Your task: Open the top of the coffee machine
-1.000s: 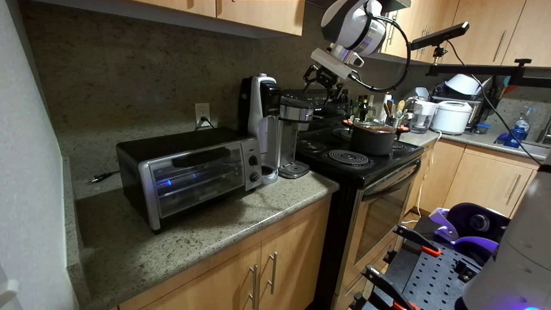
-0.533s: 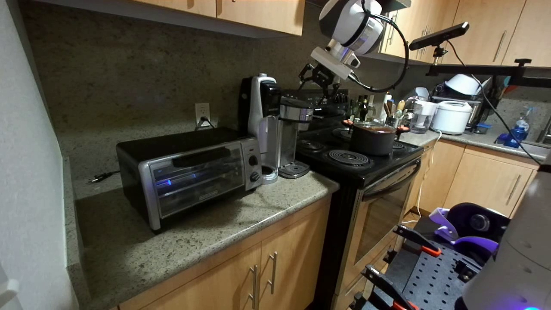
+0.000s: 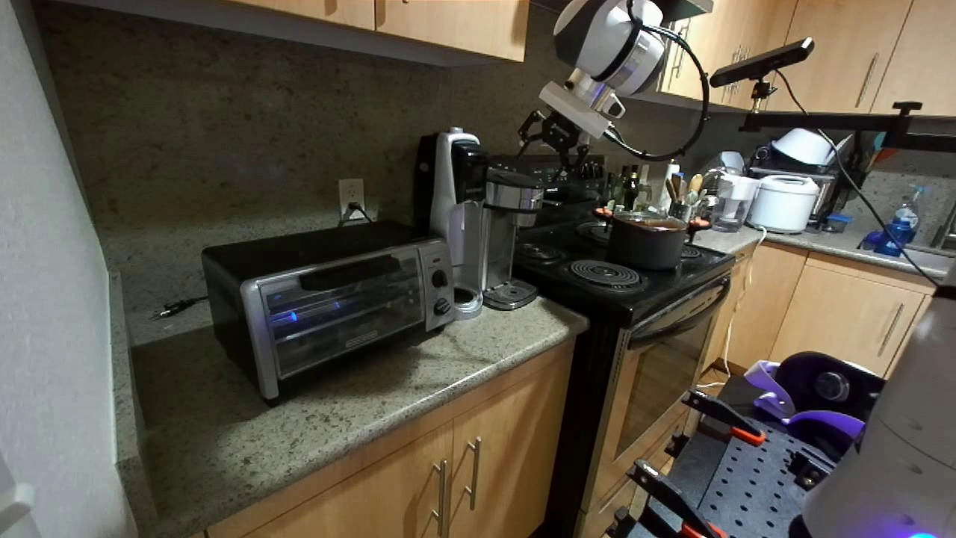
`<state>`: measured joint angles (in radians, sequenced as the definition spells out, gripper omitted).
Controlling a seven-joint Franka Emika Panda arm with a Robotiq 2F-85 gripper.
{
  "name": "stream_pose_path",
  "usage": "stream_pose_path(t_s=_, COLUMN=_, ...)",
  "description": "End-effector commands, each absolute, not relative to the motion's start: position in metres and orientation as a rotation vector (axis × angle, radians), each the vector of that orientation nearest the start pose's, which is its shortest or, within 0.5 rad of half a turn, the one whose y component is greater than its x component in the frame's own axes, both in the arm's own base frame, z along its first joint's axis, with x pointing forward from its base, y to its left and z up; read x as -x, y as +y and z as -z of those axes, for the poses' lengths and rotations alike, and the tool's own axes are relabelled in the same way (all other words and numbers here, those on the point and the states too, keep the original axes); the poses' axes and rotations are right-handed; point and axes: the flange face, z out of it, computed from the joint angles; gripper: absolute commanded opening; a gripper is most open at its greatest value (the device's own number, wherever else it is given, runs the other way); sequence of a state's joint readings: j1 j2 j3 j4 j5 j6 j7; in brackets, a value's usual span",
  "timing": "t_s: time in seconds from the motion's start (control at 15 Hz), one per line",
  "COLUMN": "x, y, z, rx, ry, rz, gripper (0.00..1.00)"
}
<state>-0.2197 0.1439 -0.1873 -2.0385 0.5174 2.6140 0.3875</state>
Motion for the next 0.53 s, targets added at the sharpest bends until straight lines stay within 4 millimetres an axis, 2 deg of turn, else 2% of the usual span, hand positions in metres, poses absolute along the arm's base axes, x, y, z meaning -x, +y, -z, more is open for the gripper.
stream_pose_path(t_s=0.0, x=-0.558, y=-0.255, z=-0.421, rx=2.148, ry=1.639, rz=0.644, gripper=1.00)
stream_pose_path(t_s=0.47, x=-0.556, y=-0.279, z=-0.409, rx=1.956, ry=1.837, rz=0.635, gripper=1.00)
